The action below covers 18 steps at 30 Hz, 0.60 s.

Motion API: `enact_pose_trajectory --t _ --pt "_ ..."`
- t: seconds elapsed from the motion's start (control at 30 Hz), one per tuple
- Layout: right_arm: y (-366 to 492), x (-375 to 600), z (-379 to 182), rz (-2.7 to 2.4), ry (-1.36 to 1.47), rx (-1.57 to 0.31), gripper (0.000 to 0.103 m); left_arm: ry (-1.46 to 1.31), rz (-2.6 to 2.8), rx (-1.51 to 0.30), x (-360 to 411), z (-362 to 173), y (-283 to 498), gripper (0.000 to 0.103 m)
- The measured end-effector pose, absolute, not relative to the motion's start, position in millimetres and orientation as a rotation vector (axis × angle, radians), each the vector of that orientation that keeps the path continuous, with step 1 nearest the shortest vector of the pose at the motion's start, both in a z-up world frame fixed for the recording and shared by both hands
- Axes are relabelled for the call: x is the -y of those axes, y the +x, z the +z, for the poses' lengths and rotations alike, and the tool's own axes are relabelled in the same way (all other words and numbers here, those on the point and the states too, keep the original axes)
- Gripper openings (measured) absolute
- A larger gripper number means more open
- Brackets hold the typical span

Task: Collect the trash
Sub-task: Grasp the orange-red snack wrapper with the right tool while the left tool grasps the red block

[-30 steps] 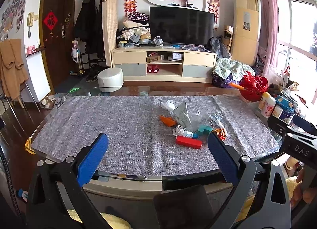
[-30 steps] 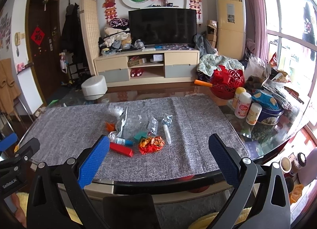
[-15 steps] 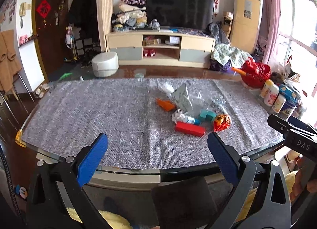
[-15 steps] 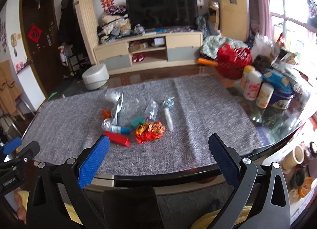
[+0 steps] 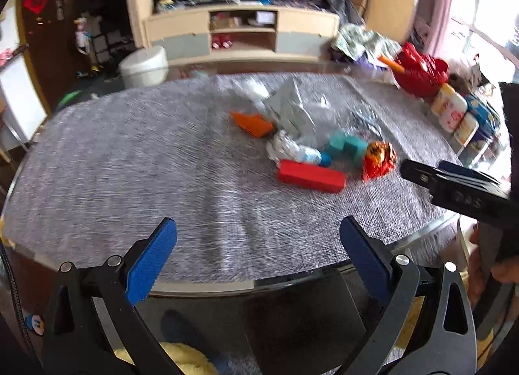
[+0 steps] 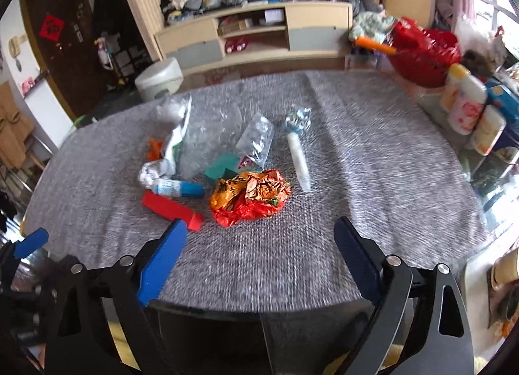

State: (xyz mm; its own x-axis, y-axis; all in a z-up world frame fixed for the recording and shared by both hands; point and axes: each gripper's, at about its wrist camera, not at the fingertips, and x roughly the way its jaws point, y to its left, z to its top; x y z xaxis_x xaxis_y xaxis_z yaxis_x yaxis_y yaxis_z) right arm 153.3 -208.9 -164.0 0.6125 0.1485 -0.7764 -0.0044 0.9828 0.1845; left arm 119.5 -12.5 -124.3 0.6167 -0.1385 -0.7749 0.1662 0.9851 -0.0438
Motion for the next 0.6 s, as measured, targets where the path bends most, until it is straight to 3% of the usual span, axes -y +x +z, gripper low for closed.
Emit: enact_pose_trajectory --t 0.37,0.6 --pt "188 203 -186 0.113 0.167 -0.953 0.081 0.064 -0.303 -0.978 50 -166 176 0.093" --pt "200 211 -193 0.110 0.181 -0.968 0.073 0.089 -0.346 -0.994 68 -181 200 0.090"
